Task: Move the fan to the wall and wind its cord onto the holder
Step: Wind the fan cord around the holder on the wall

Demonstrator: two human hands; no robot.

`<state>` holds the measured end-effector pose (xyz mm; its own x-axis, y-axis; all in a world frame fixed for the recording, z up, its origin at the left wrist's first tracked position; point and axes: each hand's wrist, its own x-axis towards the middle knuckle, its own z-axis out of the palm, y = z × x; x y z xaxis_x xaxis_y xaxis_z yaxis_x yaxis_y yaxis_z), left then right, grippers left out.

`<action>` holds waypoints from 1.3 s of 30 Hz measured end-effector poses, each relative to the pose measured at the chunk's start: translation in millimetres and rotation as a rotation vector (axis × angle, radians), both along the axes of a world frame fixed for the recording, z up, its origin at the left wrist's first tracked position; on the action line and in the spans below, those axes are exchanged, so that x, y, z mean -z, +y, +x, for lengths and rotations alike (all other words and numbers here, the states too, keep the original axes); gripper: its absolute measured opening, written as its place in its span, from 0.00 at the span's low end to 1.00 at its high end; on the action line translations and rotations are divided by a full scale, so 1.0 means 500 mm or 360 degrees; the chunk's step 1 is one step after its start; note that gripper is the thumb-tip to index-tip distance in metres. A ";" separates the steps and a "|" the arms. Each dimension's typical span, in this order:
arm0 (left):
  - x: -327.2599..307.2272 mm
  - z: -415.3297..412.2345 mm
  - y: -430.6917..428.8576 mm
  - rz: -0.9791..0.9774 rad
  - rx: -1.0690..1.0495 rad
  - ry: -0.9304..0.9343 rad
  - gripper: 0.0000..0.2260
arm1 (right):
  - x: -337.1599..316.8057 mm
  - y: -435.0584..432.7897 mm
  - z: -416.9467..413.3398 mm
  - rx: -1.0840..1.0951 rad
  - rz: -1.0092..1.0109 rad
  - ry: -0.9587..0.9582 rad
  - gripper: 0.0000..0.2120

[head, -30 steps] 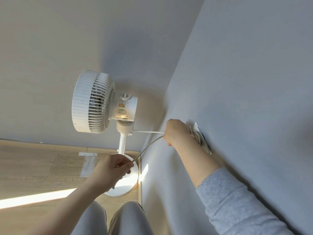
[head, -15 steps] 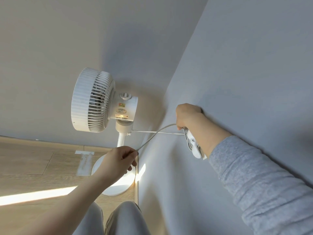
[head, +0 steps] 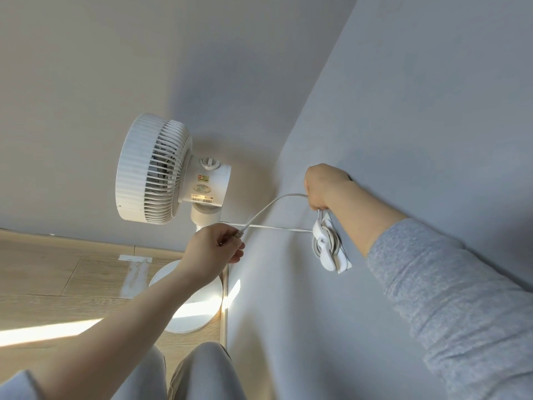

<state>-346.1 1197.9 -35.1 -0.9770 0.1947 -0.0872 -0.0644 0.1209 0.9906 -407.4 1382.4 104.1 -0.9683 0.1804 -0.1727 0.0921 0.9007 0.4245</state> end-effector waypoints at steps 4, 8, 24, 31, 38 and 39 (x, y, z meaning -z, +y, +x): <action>-0.020 0.000 0.004 0.0025 0.0005 0.0042 0.06 | -0.014 0.014 0.021 0.0017 -0.0152 0.0192 0.12; -0.042 0.006 0.001 0.0066 0.0003 0.0098 0.06 | -0.027 0.018 0.048 0.0038 -0.0353 0.0371 0.10; -0.081 0.106 -0.007 -0.0126 0.0331 0.0291 0.08 | -0.046 -0.016 0.302 0.0205 -0.0810 0.0672 0.10; -0.067 0.140 -0.018 -0.0286 0.0463 0.0251 0.10 | 0.024 -0.008 0.361 0.0214 -0.0831 0.0769 0.08; -0.050 0.160 -0.005 -0.0352 0.0619 0.0196 0.07 | 0.064 -0.018 0.399 0.0426 -0.0988 0.0690 0.18; -0.046 0.162 -0.004 -0.0368 0.0626 0.0190 0.06 | 0.070 -0.020 0.402 0.0440 -0.0994 0.0679 0.18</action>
